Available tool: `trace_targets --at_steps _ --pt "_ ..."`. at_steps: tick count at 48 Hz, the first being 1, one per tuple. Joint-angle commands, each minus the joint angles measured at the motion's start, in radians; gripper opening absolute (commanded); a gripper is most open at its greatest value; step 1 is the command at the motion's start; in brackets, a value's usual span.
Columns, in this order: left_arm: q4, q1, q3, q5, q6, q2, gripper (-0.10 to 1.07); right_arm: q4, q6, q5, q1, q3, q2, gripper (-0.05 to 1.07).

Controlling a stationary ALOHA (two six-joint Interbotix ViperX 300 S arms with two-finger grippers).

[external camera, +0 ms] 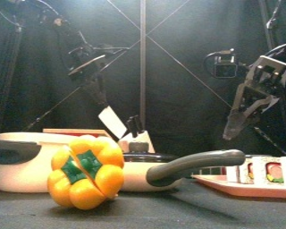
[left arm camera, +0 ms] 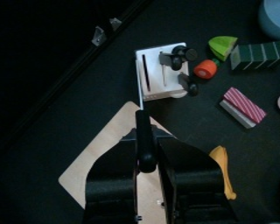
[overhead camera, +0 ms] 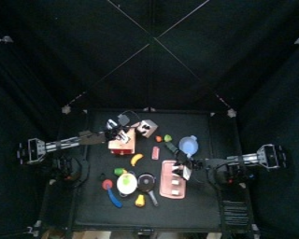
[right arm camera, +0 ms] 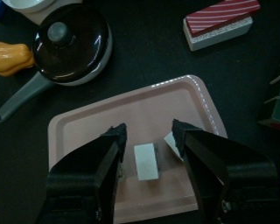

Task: Put cleaver back in holder

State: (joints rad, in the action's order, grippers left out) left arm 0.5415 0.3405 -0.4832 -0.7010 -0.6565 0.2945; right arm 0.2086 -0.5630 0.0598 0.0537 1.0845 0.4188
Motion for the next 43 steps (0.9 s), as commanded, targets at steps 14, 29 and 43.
trace_targets --at_steps 14,29,43 --pt "-0.021 -0.002 0.029 0.014 0.0 -0.012 0.44 0.0 0.002 -0.008 0.003 -0.017 0.006 0.83" --pt "-0.025 -0.002 0.026 0.025 0.0 -0.015 0.44 0.0 0.002 -0.008 0.003 -0.017 -0.006 0.83" --pt "-0.023 0.006 0.02 0.025 0.0 -0.021 0.44 0.0 0.002 -0.008 0.003 -0.021 -0.021 0.83"
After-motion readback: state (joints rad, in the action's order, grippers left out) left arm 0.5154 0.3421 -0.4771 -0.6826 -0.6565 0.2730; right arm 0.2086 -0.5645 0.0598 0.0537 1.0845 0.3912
